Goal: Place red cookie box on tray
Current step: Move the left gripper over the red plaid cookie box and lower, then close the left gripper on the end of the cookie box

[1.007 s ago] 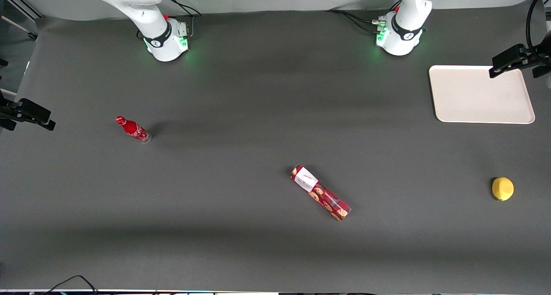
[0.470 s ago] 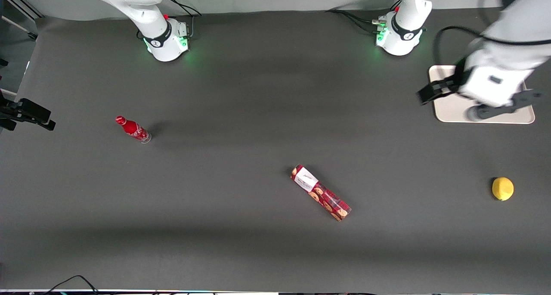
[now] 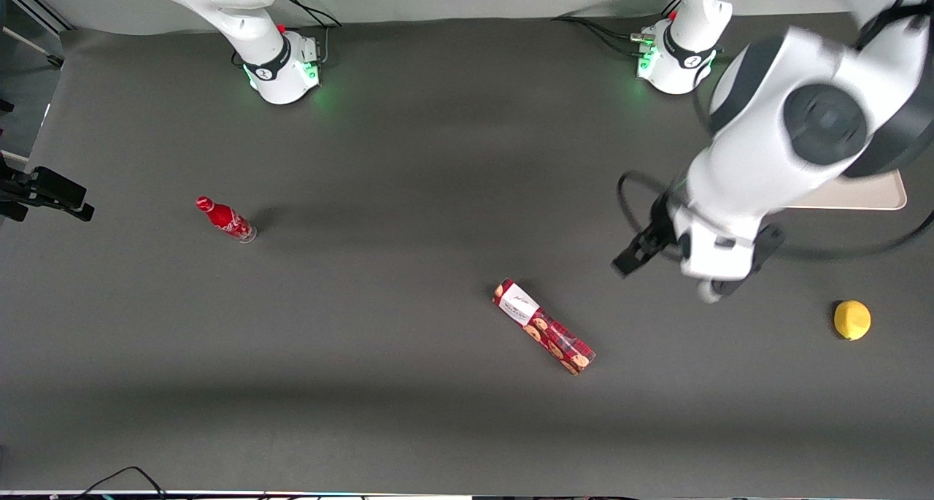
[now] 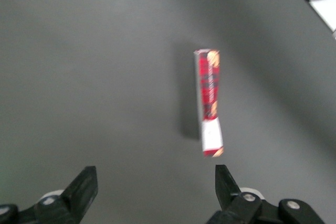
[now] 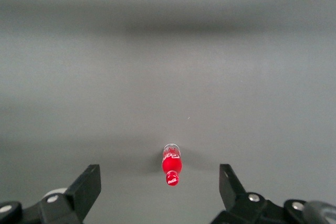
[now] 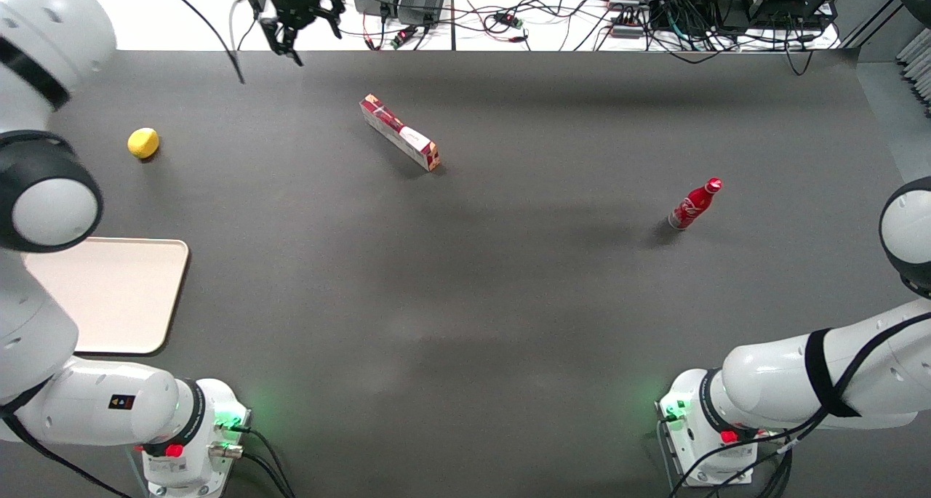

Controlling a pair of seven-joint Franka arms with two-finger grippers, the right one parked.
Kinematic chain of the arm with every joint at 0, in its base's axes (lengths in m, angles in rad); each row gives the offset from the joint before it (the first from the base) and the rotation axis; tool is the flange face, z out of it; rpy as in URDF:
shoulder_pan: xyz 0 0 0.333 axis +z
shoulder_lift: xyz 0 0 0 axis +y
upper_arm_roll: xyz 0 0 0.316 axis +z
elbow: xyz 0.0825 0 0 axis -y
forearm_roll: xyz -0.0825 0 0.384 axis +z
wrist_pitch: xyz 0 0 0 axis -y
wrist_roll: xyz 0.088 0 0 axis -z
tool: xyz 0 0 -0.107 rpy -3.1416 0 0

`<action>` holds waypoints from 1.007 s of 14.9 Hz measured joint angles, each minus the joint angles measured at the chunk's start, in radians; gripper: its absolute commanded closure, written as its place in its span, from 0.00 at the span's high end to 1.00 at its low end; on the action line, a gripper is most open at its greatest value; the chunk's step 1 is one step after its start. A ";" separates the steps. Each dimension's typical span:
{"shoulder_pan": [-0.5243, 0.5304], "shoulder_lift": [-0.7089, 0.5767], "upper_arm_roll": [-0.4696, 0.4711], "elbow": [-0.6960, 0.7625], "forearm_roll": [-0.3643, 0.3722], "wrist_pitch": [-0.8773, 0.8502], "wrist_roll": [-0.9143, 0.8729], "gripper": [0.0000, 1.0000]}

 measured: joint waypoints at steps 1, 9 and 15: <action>-0.010 0.043 -0.003 0.007 0.018 0.044 -0.047 1.00; -0.062 0.308 -0.022 0.016 0.133 0.320 -0.317 1.00; -0.125 0.434 -0.025 0.021 0.231 0.416 -0.373 1.00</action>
